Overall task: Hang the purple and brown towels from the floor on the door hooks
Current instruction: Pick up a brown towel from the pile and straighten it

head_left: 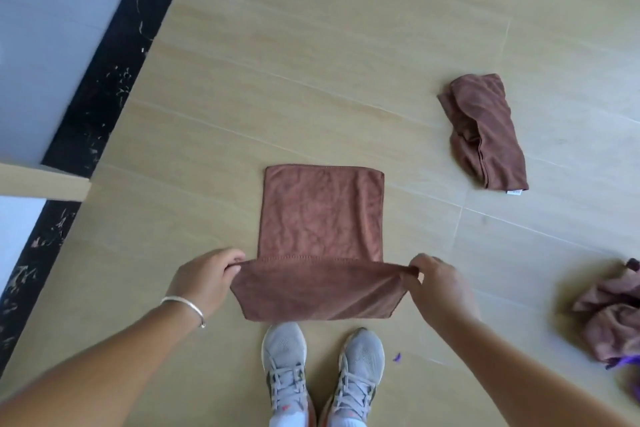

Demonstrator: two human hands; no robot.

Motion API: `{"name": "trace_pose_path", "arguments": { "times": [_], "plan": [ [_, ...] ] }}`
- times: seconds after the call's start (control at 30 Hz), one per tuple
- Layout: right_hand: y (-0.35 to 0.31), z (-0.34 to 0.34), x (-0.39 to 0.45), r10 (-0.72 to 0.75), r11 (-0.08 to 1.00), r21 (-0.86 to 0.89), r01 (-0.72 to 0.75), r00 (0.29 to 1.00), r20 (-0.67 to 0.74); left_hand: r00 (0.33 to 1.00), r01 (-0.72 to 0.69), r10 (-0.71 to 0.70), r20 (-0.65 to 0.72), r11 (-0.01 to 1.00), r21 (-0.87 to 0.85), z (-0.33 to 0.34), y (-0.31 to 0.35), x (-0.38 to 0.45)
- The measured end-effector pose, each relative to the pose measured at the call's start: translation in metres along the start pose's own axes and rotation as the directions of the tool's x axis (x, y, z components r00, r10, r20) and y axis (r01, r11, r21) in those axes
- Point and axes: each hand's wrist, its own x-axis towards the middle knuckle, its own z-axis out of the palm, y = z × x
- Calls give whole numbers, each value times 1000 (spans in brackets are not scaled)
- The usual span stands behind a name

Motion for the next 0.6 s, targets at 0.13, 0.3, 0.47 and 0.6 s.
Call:
{"name": "trace_pose_path", "arguments": {
  "times": [0.13,0.3,0.47,0.6],
  "plan": [
    [-2,13,82,80,987,143,-67,993,-83,995,-15,11,-96,999,-41,6,1,92],
    [3,53,196,116,975,205,-83,981,-155,998,14,-12,-55,999,38,35,-5,213],
    [6,106,282,-171,984,-99,151,956,-238,979,-158,190,-68,932,325,86,-4,286],
    [26,149,270,-731,632,-458,626,678,-82,778,-536,629,2,662,524,146,-14,255]
  ]
}}
